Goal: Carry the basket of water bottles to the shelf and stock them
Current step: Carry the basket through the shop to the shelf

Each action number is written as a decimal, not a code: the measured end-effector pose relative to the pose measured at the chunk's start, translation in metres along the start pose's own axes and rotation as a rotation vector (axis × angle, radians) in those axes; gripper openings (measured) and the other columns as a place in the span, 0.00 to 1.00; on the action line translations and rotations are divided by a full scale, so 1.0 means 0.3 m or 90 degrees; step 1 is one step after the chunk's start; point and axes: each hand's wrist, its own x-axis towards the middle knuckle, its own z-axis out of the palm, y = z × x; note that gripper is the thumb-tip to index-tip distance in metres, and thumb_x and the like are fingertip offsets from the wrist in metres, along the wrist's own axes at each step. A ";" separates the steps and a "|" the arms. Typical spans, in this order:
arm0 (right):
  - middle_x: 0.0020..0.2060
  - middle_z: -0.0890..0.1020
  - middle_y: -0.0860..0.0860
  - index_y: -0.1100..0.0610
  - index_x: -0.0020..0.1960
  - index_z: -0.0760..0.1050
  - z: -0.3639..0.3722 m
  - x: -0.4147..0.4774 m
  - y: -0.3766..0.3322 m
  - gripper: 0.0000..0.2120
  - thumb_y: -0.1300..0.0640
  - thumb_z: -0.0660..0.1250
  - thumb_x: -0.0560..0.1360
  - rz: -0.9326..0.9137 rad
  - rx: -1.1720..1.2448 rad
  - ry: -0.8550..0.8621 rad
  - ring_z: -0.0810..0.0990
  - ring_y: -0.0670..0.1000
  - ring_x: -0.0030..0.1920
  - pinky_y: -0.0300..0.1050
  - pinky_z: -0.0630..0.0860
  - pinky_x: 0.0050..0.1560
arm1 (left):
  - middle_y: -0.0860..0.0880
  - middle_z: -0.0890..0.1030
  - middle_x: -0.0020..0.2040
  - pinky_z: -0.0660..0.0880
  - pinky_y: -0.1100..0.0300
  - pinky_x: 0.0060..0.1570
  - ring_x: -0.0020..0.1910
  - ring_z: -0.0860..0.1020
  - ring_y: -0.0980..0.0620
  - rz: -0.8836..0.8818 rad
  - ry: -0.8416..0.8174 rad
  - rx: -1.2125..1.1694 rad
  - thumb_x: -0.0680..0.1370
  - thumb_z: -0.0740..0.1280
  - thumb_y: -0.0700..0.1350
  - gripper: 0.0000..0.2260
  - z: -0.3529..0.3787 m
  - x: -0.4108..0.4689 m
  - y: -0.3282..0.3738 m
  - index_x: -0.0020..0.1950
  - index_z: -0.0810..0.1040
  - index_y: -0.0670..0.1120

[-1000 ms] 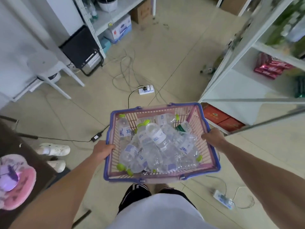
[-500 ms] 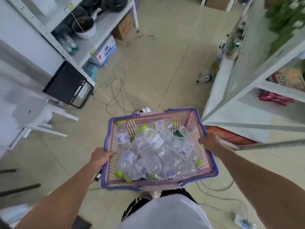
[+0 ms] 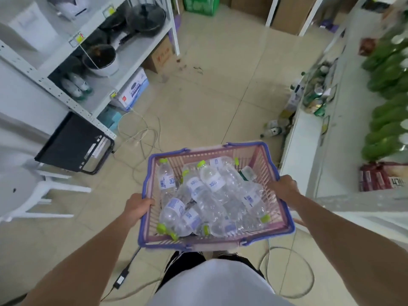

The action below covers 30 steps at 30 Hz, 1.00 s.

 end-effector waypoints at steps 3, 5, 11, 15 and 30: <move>0.36 0.78 0.55 0.58 0.40 0.72 -0.043 0.083 -0.123 0.08 0.57 0.68 0.74 0.015 0.005 0.012 0.78 0.54 0.33 0.42 0.73 0.31 | 0.39 0.83 0.45 0.74 0.57 0.33 0.43 0.81 0.41 0.020 -0.024 0.008 0.74 0.73 0.43 0.09 -0.047 0.137 0.164 0.49 0.81 0.38; 0.36 0.76 0.55 0.59 0.39 0.71 -0.072 0.139 -0.193 0.10 0.57 0.68 0.76 0.024 0.016 0.018 0.76 0.53 0.32 0.42 0.71 0.30 | 0.39 0.83 0.45 0.72 0.58 0.32 0.41 0.80 0.43 0.042 -0.027 0.017 0.73 0.73 0.43 0.09 -0.089 0.213 0.277 0.49 0.80 0.39; 0.38 0.77 0.56 0.59 0.42 0.72 -0.184 0.312 -0.366 0.10 0.54 0.67 0.77 0.036 0.049 0.025 0.76 0.54 0.31 0.40 0.68 0.27 | 0.42 0.81 0.43 0.72 0.58 0.31 0.41 0.79 0.43 0.088 -0.017 0.077 0.73 0.73 0.44 0.11 -0.182 0.382 0.629 0.51 0.79 0.39; 0.38 0.78 0.57 0.60 0.39 0.72 -0.282 0.463 -0.465 0.11 0.55 0.68 0.77 0.042 0.073 0.023 0.76 0.54 0.31 0.40 0.68 0.26 | 0.42 0.80 0.42 0.71 0.58 0.32 0.40 0.77 0.44 0.110 -0.010 0.107 0.73 0.74 0.43 0.10 -0.191 0.477 0.885 0.50 0.79 0.39; 0.46 0.83 0.61 0.62 0.47 0.78 -0.684 1.097 -0.702 0.12 0.53 0.73 0.74 0.165 0.142 0.039 0.83 0.62 0.45 0.49 0.78 0.40 | 0.40 0.83 0.47 0.73 0.56 0.41 0.46 0.81 0.41 0.160 -0.042 0.237 0.73 0.74 0.49 0.14 -0.035 0.817 1.904 0.49 0.82 0.38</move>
